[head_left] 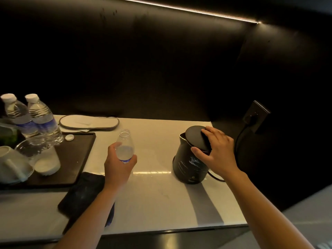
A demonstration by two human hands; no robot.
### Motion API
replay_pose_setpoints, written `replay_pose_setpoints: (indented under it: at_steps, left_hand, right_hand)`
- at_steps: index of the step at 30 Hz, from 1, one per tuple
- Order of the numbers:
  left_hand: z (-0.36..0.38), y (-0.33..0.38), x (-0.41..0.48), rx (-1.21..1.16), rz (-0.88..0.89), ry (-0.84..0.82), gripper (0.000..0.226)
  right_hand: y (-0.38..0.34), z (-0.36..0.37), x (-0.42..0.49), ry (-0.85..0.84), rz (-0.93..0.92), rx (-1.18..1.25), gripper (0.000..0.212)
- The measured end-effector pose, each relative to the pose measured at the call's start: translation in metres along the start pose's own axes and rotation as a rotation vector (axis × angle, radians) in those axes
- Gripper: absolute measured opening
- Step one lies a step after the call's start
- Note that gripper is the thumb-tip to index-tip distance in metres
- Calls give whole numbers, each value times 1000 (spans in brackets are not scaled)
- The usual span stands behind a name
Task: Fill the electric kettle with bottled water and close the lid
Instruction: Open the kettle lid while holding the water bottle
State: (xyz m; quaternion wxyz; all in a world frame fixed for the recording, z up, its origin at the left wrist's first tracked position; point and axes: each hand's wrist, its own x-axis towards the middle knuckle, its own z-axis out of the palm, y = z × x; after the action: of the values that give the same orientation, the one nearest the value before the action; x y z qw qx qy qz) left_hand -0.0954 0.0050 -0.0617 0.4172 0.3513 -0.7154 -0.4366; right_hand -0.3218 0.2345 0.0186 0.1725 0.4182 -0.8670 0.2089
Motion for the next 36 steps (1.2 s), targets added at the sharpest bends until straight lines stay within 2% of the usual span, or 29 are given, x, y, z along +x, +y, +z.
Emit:
replay_pose_setpoints:
  at_steps: [5,9,12,15,19,25,31,34,36]
  left_hand:
    - [25,13,-24,-17,-51,26,73]
    - [43,20,-39,-46,-59,53,75]
    - [58,23,-49,-45,-55,99,75]
    - [70,26,-54,-81,-60,160,75]
    - [82,27,-56,-98,-73,244,75]
    - [92,29,-60,-80,-47,282,78]
    - [99,27,-58,-75,-45,297,79]
    - [102,26,-57,-78,-47,312,79]
    - [103,26,-56,-90,-37,303,79]
  right_hand:
    - [24,-3,-6,-3,-28,258,62]
    - [44,-3,-14,2,256,703,47]
    - [56,4,-17,-45,492,933,42]
    - [71,9,-17,-138,549,1105,51]
    - [85,4,-11,-265,599,1492,33]
    - [89,-2,-6,-317,625,1647,28]
    - [92,-2,0,-301,672,1780,28]
    - [93,0,-1,-320,656,1717,27]
    - [92,-1,-1,-292,594,1528,29]
